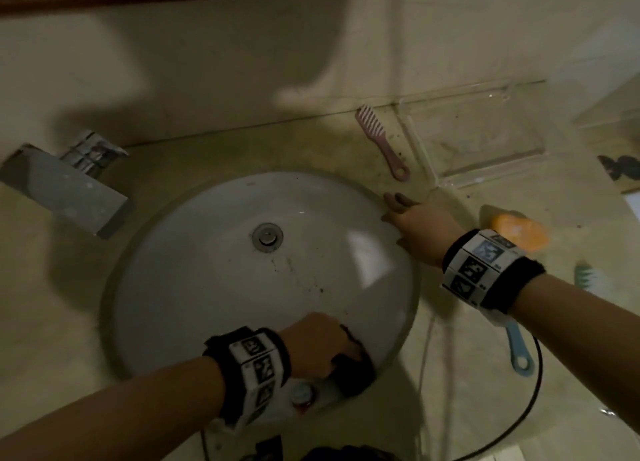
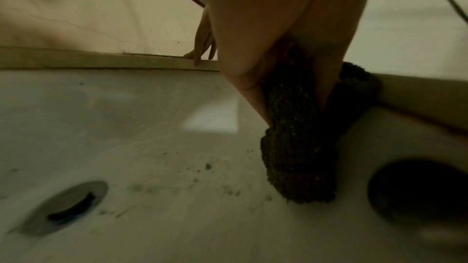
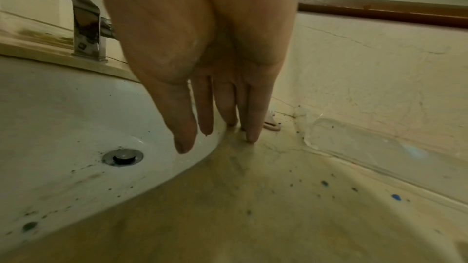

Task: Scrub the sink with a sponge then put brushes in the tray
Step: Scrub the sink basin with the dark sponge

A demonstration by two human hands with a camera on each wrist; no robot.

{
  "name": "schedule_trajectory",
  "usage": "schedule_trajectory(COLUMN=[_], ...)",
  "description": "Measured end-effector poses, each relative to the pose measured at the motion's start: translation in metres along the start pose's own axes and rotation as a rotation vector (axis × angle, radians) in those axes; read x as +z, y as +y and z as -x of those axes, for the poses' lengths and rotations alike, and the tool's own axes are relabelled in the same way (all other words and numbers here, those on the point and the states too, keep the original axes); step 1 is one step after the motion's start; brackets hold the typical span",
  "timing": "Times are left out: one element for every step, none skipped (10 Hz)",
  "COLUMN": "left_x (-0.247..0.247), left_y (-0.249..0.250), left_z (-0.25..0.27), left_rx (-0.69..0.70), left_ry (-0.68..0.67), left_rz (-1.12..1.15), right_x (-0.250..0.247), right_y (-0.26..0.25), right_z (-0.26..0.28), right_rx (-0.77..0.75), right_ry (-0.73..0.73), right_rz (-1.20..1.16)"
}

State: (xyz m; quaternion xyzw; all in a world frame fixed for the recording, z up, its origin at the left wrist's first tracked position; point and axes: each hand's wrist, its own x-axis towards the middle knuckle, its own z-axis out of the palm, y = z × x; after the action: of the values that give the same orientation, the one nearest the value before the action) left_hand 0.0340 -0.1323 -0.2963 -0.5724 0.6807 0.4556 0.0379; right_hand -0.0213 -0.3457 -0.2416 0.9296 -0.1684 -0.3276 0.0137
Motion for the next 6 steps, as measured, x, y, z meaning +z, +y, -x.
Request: schedule_trajectory(left_x=[0.008, 0.0, -0.004, 0.004, 0.008, 0.01], left_y=[-0.02, -0.031, -0.029, -0.013, -0.005, -0.008], left_z=[0.02, 0.033, 0.04, 0.04, 0.026, 0.016], left_rx=[-0.066, -0.116, -0.115, -0.019, -0.072, -0.157], left_ry=[-0.124, -0.026, 0.078, -0.114, -0.098, 0.129], left_rz=[0.045, 0.141, 0.225, 0.095, -0.014, -0.193], right_x=[-0.005, -0.015, -0.026, -0.032, -0.033, -0.032], right_y=[-0.001, 0.001, 0.0, -0.007, -0.014, -0.018], right_z=[0.001, 0.0, -0.003, -0.008, -0.01, -0.009], right_rx=[0.0, 0.025, 0.049, 0.051, 0.051, 0.044], right_ry=[0.002, -0.001, -0.001, 0.005, -0.007, 0.004], right_rz=[0.001, -0.029, -0.025, 0.005, 0.036, 0.074])
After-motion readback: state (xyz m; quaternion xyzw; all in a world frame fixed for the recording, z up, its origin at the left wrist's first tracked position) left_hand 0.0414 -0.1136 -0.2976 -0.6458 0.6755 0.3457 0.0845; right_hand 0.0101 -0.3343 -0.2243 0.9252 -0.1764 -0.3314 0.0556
